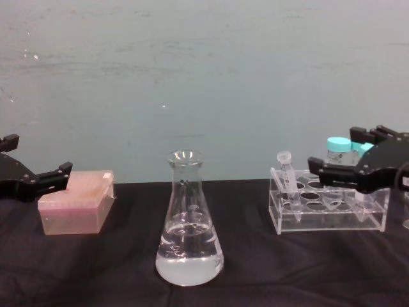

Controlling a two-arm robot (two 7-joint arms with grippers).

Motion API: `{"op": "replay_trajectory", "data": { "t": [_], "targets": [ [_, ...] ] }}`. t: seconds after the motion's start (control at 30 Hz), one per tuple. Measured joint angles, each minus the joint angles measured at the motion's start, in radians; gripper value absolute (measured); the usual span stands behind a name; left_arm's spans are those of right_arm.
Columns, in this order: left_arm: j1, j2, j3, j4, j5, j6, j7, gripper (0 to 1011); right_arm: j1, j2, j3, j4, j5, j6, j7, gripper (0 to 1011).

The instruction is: Pour the liquid from the test tube into the beaker using one hand.

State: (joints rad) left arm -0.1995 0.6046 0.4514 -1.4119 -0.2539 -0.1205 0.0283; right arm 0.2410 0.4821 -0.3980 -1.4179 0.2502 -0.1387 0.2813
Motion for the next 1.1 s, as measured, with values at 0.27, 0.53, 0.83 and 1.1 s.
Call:
{"op": "replay_trajectory", "data": {
  "t": [0.27, 0.53, 0.83, 1.1],
  "targets": [
    [0.0, 0.0, 0.0, 0.0, 0.0, 0.0, 0.0, 1000, 0.011, -0.025, 0.001, 0.016, -0.016, 0.005, 0.031, 1000],
    [0.0, 0.0, 0.0, 0.0, 0.0, 0.0, 0.0, 1000, 0.026, -0.05, 0.009, 0.037, -0.026, 0.012, 0.054, 1000],
    [0.0, 0.0, 0.0, 0.0, 0.0, 0.0, 0.0, 1000, 0.04, -0.079, 0.017, 0.055, -0.039, 0.027, 0.082, 1000],
    [0.0, 0.0, 0.0, 0.0, 0.0, 0.0, 0.0, 1000, 0.05, -0.102, 0.019, 0.067, -0.057, 0.036, 0.1, 1000]
  ]
}}
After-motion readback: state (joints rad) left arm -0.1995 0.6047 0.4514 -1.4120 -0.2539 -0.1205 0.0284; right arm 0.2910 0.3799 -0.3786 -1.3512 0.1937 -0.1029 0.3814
